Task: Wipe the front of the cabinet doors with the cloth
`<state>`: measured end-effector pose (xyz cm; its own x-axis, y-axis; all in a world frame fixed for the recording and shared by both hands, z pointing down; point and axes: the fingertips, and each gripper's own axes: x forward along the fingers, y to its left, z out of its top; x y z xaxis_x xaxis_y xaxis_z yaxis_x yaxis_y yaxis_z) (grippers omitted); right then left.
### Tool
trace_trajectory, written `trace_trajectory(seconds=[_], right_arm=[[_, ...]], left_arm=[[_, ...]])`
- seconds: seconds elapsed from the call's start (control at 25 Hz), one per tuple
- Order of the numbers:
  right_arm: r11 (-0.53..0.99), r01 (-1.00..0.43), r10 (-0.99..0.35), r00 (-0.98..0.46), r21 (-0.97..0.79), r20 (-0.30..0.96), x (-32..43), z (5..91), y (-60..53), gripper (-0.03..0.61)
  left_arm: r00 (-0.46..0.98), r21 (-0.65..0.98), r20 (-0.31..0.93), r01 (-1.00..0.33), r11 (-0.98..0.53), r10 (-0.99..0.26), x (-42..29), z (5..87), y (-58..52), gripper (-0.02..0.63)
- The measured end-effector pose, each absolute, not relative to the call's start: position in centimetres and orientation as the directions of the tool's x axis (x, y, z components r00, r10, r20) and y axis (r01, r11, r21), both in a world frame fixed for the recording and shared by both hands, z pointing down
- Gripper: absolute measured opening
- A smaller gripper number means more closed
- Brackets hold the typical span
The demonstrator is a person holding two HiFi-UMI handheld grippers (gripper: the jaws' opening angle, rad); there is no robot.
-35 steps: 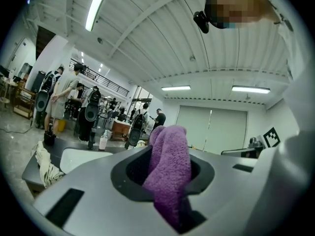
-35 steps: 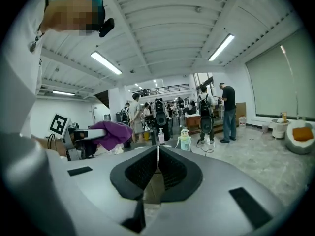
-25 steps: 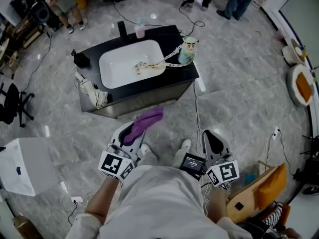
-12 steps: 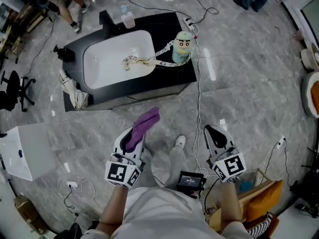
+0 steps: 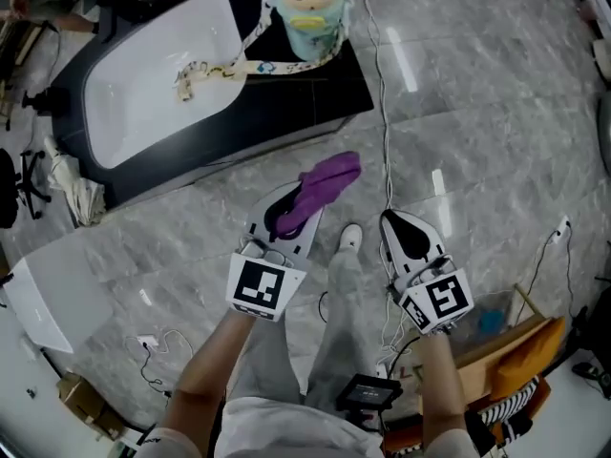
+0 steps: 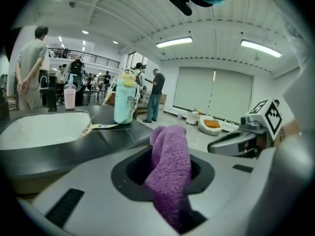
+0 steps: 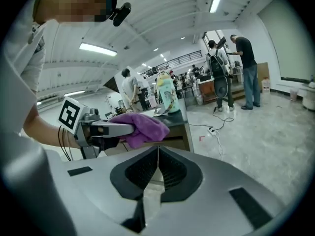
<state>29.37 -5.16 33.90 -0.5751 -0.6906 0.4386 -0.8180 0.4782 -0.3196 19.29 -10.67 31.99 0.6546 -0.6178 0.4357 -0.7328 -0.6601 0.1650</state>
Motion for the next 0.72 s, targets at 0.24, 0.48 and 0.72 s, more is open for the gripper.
trace_trajectory(seconds=[0.24,0.48,0.72], right_arm=[[0.505,-0.800,-0.665,-0.599,-0.323,0.446,28.9,40.0,-4.5,0.028],[0.522,-0.787,-0.641,-0.617,-0.329,0.457,29.8,45.4,-4.5,0.028],[0.529,-0.772,-0.618,-0.634,-0.351,0.465,29.9,47.3,-4.1,0.028]], left_arm=[[0.648,0.180,0.465,-0.736,-0.653,-0.603,22.4,40.4,-13.1,0.094],[0.577,0.186,0.470,-0.805,-0.564,-0.668,23.1,45.6,-16.8,0.094],[0.509,0.237,0.450,-0.860,-0.451,-0.734,22.6,47.2,-19.2,0.094]])
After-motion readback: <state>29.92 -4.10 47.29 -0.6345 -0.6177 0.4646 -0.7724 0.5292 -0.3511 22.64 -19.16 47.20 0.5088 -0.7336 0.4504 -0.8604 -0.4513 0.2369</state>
